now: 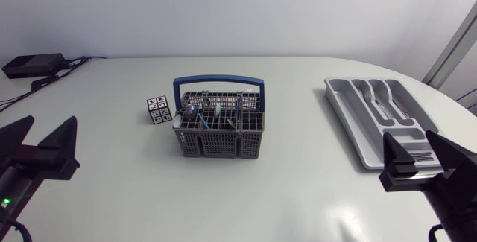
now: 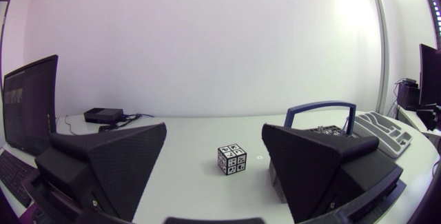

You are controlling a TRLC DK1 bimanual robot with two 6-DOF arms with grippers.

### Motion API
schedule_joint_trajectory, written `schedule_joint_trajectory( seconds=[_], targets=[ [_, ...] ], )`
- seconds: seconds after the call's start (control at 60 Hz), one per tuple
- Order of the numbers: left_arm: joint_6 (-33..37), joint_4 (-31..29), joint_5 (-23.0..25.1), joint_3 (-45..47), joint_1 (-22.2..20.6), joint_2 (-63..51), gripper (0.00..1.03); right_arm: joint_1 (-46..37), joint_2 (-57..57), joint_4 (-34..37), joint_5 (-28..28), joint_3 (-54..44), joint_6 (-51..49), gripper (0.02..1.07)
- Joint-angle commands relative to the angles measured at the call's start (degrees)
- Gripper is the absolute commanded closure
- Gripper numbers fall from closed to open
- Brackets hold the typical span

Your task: Transfer all utensils from the basket to the drawer tray.

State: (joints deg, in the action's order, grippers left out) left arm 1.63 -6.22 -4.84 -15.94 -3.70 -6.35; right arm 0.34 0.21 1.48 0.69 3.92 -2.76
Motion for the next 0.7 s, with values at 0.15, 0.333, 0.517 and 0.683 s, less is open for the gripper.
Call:
schedule_joint_trajectory(
  seconds=[0.15, 0.333, 0.517, 0.683],
  targets=[
    [-4.18, -2.92, -0.26, -9.54, -3.68, -15.18, 0.07, 1.24, 6.65, -0.16, 0.45, 5.31, 1.18, 0.07],
    [-3.47, -8.02, -0.26, -18.07, -8.51, -32.67, 0.10, 1.77, 16.14, 0.11, 0.72, 10.58, 1.45, 0.07],
    [3.91, -12.06, 2.03, -23.52, -12.99, -44.45, 0.10, 6.96, 23.70, 3.89, 4.06, 15.59, 1.53, 0.07],
    [10.68, -10.74, 10.38, -24.13, -13.96, -49.20, 0.10, 9.86, 34.25, 13.11, 5.20, 24.20, 1.18, 0.07]
  ],
)
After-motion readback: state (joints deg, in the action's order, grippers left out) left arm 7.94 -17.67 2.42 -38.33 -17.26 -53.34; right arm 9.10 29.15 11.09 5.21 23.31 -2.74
